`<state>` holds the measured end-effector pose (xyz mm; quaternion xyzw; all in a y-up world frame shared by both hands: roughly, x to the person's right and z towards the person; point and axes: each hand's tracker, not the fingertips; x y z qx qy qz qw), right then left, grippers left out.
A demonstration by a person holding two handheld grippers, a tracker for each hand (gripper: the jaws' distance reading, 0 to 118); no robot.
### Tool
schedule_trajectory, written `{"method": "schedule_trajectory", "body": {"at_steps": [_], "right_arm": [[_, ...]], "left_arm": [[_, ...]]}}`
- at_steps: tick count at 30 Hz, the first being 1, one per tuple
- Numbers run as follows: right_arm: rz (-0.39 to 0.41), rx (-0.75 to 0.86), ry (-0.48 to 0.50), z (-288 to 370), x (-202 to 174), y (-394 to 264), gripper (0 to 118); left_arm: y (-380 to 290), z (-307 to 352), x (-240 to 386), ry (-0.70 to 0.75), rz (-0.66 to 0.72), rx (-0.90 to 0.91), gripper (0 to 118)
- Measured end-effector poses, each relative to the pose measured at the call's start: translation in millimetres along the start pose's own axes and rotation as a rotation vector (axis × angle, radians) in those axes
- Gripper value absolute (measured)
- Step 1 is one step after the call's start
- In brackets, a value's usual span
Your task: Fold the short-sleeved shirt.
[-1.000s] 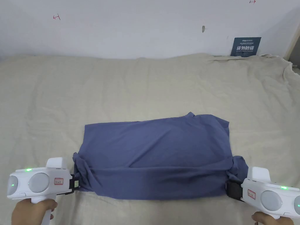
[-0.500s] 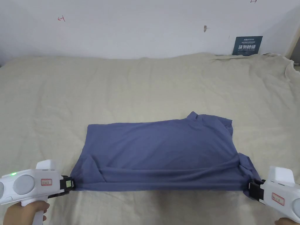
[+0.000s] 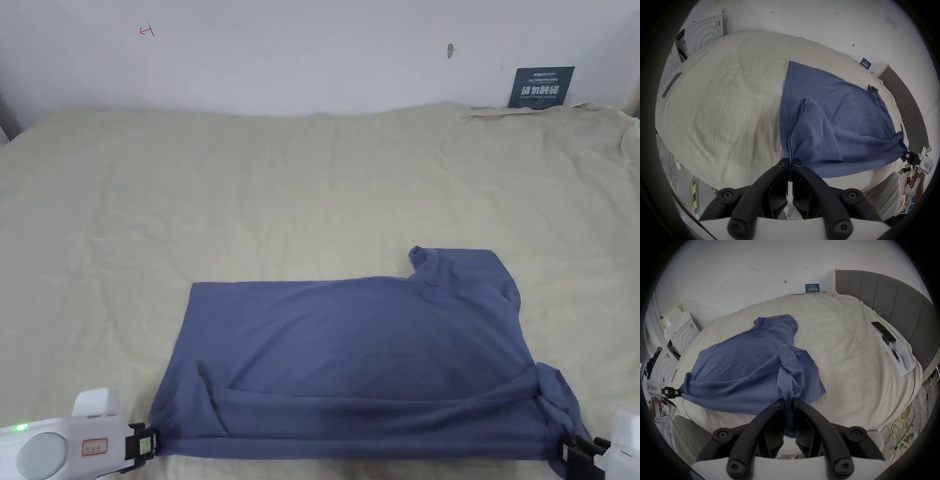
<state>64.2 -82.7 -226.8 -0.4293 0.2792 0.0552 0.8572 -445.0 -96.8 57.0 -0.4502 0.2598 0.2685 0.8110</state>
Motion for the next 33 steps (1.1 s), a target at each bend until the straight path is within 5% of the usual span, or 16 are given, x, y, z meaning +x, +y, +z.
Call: {"method": "schedule_trajectory", "body": {"at_steps": [12, 14, 16, 18, 33], "right_arm": [[-0.065, -0.092, -0.054, -35, 13, -15, 11], [-0.056, -0.088, -0.056, -30, 11, -10, 20], [-0.048, -0.068, -0.071, -23, 8, -4, 58], [-0.037, -0.027, -0.084, -14, 4, 5, 91], [0.076, 0.427, -0.024, 68, -58, 86, 93]], "left_arm": [[-14, -22, 10, 0.091, -0.017, -0.022, 6], [-15, -12, 18, 0.097, -0.03, -0.009, 28], [-13, -6, 23, 0.115, -0.03, -0.004, 83], [-9, -5, 25, 0.125, -0.032, 0.006, 117], [35, 96, 94, 0.052, -0.073, 0.554, 117]]}}
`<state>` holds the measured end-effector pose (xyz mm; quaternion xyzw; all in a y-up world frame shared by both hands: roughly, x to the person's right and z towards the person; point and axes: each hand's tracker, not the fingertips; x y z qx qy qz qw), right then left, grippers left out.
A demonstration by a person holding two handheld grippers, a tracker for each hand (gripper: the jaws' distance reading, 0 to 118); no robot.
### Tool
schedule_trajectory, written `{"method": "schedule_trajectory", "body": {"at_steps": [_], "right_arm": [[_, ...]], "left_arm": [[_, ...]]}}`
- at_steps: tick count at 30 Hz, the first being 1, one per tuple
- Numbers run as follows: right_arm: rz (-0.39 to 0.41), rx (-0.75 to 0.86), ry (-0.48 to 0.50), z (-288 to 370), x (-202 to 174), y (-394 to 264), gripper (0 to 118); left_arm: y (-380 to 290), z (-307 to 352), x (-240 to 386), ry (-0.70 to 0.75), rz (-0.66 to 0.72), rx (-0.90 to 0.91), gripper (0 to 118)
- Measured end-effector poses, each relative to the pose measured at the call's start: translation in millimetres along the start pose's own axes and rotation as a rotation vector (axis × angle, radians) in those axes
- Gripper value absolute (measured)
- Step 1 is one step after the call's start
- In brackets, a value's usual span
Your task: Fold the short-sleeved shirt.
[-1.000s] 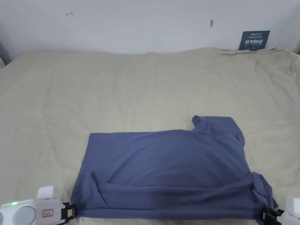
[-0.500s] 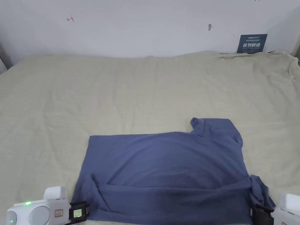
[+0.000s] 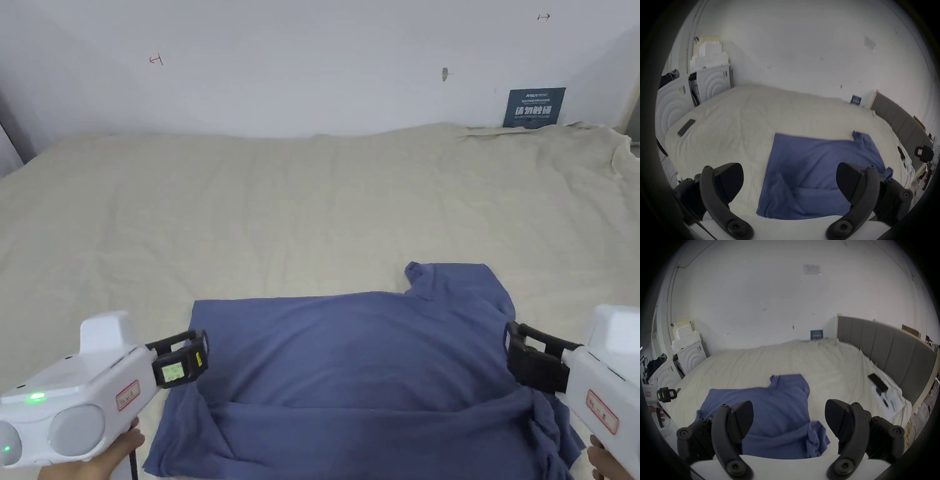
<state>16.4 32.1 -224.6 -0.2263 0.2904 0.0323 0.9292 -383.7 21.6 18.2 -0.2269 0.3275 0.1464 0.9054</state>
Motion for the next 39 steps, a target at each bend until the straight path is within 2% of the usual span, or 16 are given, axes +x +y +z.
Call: {"method": "schedule_trajectory", "body": {"at_steps": [2, 4, 5, 6, 7, 8, 9, 10, 11, 22, 30, 35, 37, 38, 39], "right_arm": [[0.014, 0.027, 0.003, -1, -5, 3, 93], [0.013, 0.038, 0.003, -4, -8, 4, 92], [0.013, 0.048, 0.002, -5, -10, 5, 92], [0.019, 0.059, 0.001, -6, -11, 4, 85], [0.026, 0.073, -0.004, -7, -13, 4, 74], [0.029, 0.081, -0.01, -8, -15, 4, 56], [0.034, 0.091, -0.014, -8, -16, 4, 23], [0.034, 0.099, -0.014, -9, -16, 3, 0], [0.033, 0.101, -0.016, -9, -17, 4, 0], [0.039, 0.104, -0.014, -22, -14, 12, 0], [0.047, 0.075, -0.012, -61, -15, 23, 0], [0.053, 0.046, -0.019, -88, -17, 27, 0], [0.053, 0.033, -0.021, -100, -17, 27, 0], [0.053, 0.026, -0.023, -106, -18, 27, 0], [0.055, 0.019, -0.024, -111, -17, 27, 0]], "left_arm": [[3, -1, 8, -0.003, -0.027, 0.015, 116], [2, -1, 17, 0.008, -0.055, 0.082, 109], [0, -1, 21, 0.019, -0.074, 0.129, 100], [-2, -2, 25, 0.018, -0.091, 0.155, 85], [-4, -3, 29, 0.025, -0.105, 0.161, 73], [-6, -6, 32, 0.04, -0.105, 0.16, 59], [-8, -11, 33, 0.049, -0.109, 0.165, 35], [-10, -13, 34, 0.046, -0.107, 0.166, 12], [-13, -14, 34, 0.044, -0.104, 0.173, 0], [-7, -59, 27, -0.003, -0.086, 0.052, 0], [28, -139, 13, -0.001, -0.066, -0.127, 0], [41, -215, -12, -0.005, -0.034, -0.248, 0], [47, -238, -16, 0.013, -0.029, -0.305, 11], [50, -249, -18, 0.021, -0.021, -0.328, 20], [52, -259, -20, 0.022, -0.015, -0.351, 37]]}}
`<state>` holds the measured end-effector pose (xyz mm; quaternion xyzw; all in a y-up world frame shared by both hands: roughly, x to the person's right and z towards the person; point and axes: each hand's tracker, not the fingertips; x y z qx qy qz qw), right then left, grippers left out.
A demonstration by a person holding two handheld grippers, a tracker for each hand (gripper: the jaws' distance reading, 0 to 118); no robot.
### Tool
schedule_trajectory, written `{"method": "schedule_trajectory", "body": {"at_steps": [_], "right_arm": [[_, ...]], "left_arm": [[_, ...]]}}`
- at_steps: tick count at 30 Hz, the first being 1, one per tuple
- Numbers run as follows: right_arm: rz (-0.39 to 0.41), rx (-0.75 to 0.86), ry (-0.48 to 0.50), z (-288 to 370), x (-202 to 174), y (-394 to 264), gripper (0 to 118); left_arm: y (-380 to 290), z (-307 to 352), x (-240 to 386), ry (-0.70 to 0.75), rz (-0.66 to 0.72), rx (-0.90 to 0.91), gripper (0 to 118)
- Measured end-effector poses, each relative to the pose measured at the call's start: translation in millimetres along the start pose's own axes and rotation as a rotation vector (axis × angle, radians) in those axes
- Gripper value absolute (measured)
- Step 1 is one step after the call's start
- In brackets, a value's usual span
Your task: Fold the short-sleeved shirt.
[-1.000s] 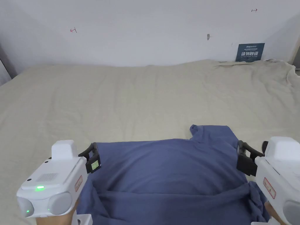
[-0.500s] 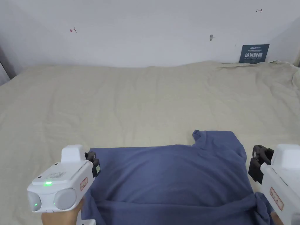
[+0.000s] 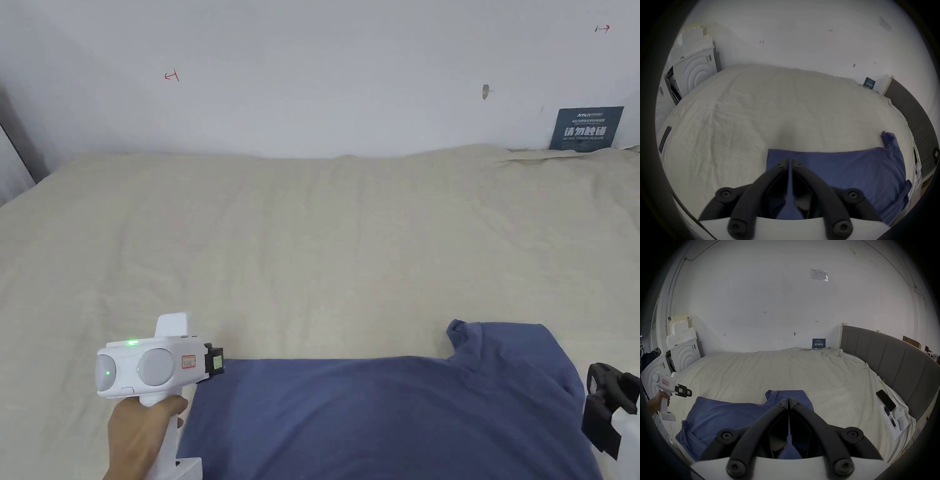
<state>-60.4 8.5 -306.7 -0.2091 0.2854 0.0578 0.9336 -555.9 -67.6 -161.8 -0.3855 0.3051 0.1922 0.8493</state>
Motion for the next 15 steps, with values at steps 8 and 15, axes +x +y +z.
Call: {"method": "schedule_trajectory", "body": {"at_steps": [8, 15], "right_arm": [[0.003, -0.043, -0.011, -28, 2, -5, 0], [-0.003, -0.075, -0.017, -42, 9, -8, 0]], "left_arm": [[21, -67, -12, -0.004, 0.044, -0.116, 79], [14, -78, 3, 0.067, -0.043, -0.191, 56]]}}
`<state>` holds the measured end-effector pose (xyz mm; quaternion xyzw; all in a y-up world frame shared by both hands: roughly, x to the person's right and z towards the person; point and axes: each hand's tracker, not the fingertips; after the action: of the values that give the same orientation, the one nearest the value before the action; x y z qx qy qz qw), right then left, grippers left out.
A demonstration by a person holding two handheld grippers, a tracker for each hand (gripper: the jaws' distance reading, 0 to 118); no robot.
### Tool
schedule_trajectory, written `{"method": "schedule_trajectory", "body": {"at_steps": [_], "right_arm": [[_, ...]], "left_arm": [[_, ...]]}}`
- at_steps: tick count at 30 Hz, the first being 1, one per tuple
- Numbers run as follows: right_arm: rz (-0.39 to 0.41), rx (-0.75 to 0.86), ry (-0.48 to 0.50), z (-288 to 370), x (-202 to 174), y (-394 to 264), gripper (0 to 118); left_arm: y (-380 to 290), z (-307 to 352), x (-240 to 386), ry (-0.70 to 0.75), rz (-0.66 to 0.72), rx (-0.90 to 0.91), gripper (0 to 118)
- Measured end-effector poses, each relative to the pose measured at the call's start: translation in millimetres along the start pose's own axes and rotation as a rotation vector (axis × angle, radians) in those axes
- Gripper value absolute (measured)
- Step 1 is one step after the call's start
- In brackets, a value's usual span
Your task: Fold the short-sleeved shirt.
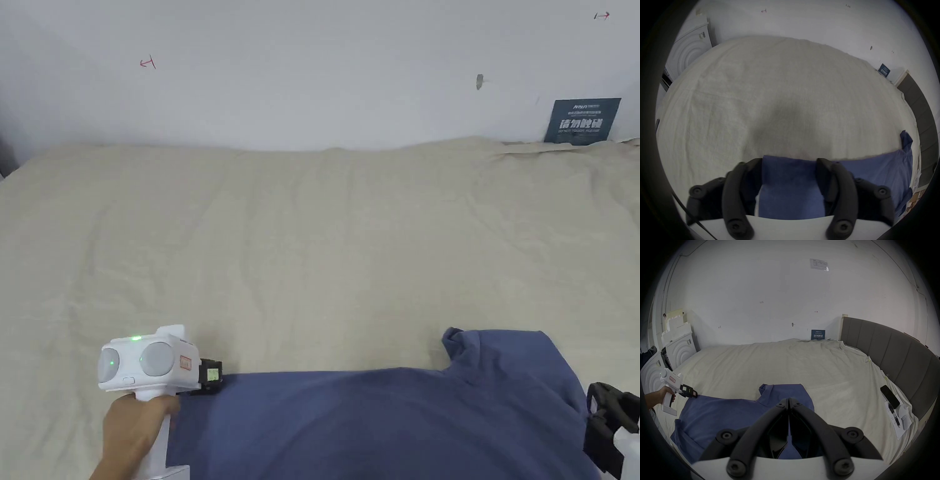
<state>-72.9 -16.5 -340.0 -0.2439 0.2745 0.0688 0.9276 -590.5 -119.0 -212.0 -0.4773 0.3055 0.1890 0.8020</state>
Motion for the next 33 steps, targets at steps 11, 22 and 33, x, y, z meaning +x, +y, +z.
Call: {"method": "schedule_trajectory", "body": {"at_steps": [11, 22, 33], "right_arm": [[-0.038, -0.076, 0.012, -62, 25, 19, 0], [-0.095, -0.386, 0.018, -183, 53, 26, 91], [-0.029, -0.477, -0.021, -219, 46, 8, 64]], "left_arm": [[-9, 41, 9, -0.091, -0.068, 0.098, 0], [-12, 73, 7, -0.123, -0.103, 0.166, 0], [-16, 69, -2, -0.133, -0.091, 0.159, 0]]}}
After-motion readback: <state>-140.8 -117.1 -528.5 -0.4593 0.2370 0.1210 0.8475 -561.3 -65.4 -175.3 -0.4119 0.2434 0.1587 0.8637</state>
